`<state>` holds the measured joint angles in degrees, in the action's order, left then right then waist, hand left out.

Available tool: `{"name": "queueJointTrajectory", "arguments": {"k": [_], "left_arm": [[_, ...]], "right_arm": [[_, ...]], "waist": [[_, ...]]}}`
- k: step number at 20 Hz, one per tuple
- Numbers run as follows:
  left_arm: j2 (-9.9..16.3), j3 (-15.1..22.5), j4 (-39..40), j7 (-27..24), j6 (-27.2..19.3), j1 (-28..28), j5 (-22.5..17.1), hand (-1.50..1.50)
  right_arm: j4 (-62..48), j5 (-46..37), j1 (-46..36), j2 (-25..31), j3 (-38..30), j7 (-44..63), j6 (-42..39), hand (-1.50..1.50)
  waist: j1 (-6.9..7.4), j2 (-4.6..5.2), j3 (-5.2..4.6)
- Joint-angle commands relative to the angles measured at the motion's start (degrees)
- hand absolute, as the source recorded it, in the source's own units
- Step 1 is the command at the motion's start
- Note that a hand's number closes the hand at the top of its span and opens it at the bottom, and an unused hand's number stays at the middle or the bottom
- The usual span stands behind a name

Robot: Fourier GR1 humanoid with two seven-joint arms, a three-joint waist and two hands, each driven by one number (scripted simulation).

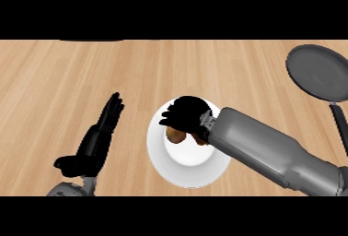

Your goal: Pick the sweet potato from the plate and place it in the pan

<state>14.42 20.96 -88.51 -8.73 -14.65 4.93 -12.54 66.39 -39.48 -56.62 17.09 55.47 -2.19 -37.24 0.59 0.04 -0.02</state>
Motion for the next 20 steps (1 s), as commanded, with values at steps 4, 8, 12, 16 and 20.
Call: {"name": "queueJointTrajectory", "arguments": {"k": [4, 8, 12, 16, 20], "left_arm": [[0.57, -3.09, -2.47, 2.96, 2.61, -0.29, -0.23, 0.00], [-0.48, -4.60, -1.89, 5.14, 1.94, 2.03, 0.59, 0.00], [-2.85, -3.15, 1.43, -1.10, 3.43, -1.75, 3.13, 0.00], [-2.27, -5.36, 0.79, -0.19, 4.76, -1.27, 3.09, 0.00], [-4.34, -2.19, -5.11, 3.19, 1.94, -2.56, 6.62, 0.00]], "right_arm": [[-3.76, -8.22, 4.35, -2.98, -2.24, -1.68, 0.14, -1.50], [-6.17, -12.60, 6.34, -2.46, -3.24, -3.62, 3.48, -1.50], [-5.90, -13.84, 3.92, -3.85, -8.72, -6.86, -0.80, -1.50], [-11.04, -16.87, 5.74, -8.77, -10.73, -7.14, 2.13, -1.50], [-15.85, -20.92, 6.84, -8.76, -11.09, -10.03, 6.05, -1.50]], "waist": [[-0.16, -0.05, 0.02], [-0.20, 0.02, 0.03], [-0.28, -0.01, 0.00], [-0.16, 0.02, 0.01], [0.11, 0.03, 0.03]]}}
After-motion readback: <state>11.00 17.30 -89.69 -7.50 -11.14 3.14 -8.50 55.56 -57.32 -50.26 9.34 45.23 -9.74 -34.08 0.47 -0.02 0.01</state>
